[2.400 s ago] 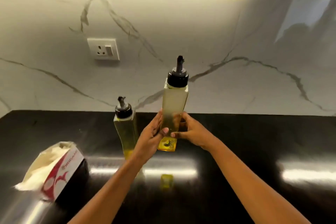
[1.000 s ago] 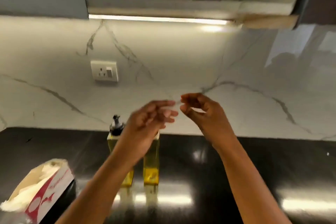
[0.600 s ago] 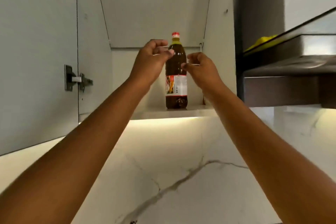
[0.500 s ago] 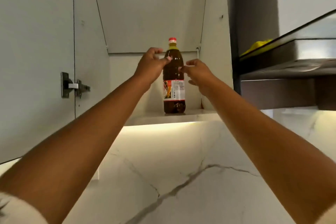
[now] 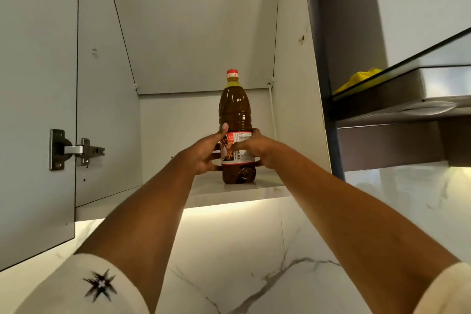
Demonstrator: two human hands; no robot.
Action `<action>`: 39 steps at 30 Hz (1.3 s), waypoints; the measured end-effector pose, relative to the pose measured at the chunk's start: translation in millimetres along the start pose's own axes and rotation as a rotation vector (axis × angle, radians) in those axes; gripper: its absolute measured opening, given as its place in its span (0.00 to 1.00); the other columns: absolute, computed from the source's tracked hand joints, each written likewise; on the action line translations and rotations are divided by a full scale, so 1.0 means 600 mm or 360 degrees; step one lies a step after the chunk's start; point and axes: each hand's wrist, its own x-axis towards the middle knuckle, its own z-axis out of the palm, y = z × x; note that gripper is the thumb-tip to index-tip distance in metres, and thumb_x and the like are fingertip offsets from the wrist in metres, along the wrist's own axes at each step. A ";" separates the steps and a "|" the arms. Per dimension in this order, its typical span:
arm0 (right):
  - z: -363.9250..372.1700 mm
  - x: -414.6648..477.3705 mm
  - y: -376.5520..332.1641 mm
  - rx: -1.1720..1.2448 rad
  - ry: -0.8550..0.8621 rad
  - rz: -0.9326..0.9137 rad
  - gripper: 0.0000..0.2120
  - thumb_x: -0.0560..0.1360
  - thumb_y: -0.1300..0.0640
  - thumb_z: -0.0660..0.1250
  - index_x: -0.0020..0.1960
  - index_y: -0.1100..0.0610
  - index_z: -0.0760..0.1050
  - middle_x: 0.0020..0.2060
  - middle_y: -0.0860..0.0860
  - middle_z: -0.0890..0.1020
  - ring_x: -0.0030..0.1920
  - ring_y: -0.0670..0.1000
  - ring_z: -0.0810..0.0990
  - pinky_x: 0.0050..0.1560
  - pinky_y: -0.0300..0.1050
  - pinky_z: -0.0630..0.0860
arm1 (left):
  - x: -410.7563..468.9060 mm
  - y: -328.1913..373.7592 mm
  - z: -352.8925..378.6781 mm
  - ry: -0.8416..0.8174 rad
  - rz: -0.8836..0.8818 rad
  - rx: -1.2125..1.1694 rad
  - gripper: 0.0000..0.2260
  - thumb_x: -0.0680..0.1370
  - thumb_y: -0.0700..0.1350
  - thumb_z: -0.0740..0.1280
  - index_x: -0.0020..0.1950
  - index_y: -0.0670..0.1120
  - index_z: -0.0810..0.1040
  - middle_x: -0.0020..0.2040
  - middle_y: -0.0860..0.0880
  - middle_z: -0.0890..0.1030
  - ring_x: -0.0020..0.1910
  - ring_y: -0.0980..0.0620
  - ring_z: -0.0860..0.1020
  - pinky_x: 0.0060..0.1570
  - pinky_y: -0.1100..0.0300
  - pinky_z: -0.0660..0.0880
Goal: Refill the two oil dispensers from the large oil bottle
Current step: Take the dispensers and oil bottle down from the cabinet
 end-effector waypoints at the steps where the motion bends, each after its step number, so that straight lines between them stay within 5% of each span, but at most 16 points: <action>1: 0.000 0.001 0.003 0.0025 -0.0005 -0.0012 0.38 0.68 0.58 0.75 0.71 0.55 0.57 0.63 0.56 0.73 0.63 0.57 0.72 0.61 0.54 0.69 | -0.001 -0.002 -0.004 0.0000 0.0000 0.0034 0.33 0.66 0.67 0.66 0.65 0.49 0.74 0.63 0.45 0.77 0.60 0.45 0.76 0.58 0.44 0.75; 9: -0.025 -0.039 0.000 0.0172 -0.0304 -0.0090 0.25 0.69 0.52 0.74 0.62 0.48 0.67 0.54 0.50 0.79 0.57 0.55 0.76 0.57 0.57 0.71 | -0.045 -0.001 -0.013 -0.0042 0.0126 -0.0059 0.30 0.65 0.61 0.69 0.63 0.49 0.73 0.63 0.46 0.76 0.62 0.43 0.74 0.50 0.43 0.76; 17: -0.020 -0.096 -0.015 0.0343 -0.0157 -0.0266 0.33 0.68 0.53 0.74 0.68 0.54 0.63 0.56 0.55 0.80 0.53 0.55 0.80 0.49 0.51 0.78 | -0.109 0.028 0.033 -0.0032 0.0214 -0.0048 0.24 0.65 0.62 0.70 0.55 0.51 0.75 0.53 0.47 0.80 0.52 0.46 0.79 0.42 0.50 0.77; 20: -0.021 -0.135 -0.023 0.0434 -0.0142 -0.0439 0.24 0.69 0.55 0.73 0.62 0.54 0.70 0.50 0.55 0.83 0.49 0.55 0.83 0.47 0.49 0.80 | -0.147 0.039 0.045 0.0022 0.0261 -0.0083 0.19 0.66 0.61 0.72 0.51 0.52 0.76 0.51 0.49 0.81 0.50 0.47 0.79 0.39 0.50 0.76; 24: -0.026 -0.213 -0.035 0.0518 -0.0204 -0.0574 0.12 0.71 0.58 0.71 0.53 0.50 0.74 0.43 0.50 0.85 0.45 0.52 0.85 0.41 0.44 0.81 | -0.223 0.049 0.061 0.0051 0.0344 -0.0063 0.27 0.59 0.62 0.73 0.53 0.52 0.78 0.53 0.48 0.82 0.53 0.46 0.80 0.42 0.49 0.77; 31: -0.004 -0.360 0.044 0.0421 -0.0334 -0.0556 0.29 0.63 0.53 0.72 0.62 0.48 0.68 0.52 0.51 0.82 0.51 0.51 0.83 0.52 0.49 0.80 | -0.360 -0.052 0.092 -0.0009 0.0375 0.0051 0.22 0.63 0.63 0.73 0.54 0.57 0.79 0.49 0.56 0.85 0.50 0.51 0.83 0.43 0.51 0.80; 35: 0.027 -0.435 0.176 0.0372 -0.0480 -0.0317 0.33 0.64 0.58 0.75 0.66 0.50 0.66 0.54 0.49 0.82 0.54 0.48 0.82 0.50 0.43 0.80 | -0.416 -0.206 0.108 -0.0056 0.0241 0.0004 0.20 0.65 0.57 0.74 0.56 0.56 0.80 0.52 0.54 0.85 0.52 0.53 0.83 0.47 0.52 0.79; 39: 0.064 -0.479 0.325 0.0229 -0.0606 0.0061 0.40 0.62 0.63 0.77 0.68 0.51 0.61 0.57 0.50 0.80 0.56 0.48 0.80 0.58 0.51 0.77 | -0.464 -0.384 0.136 -0.0041 0.0053 -0.0266 0.20 0.63 0.51 0.76 0.54 0.53 0.81 0.49 0.51 0.85 0.48 0.53 0.84 0.42 0.61 0.79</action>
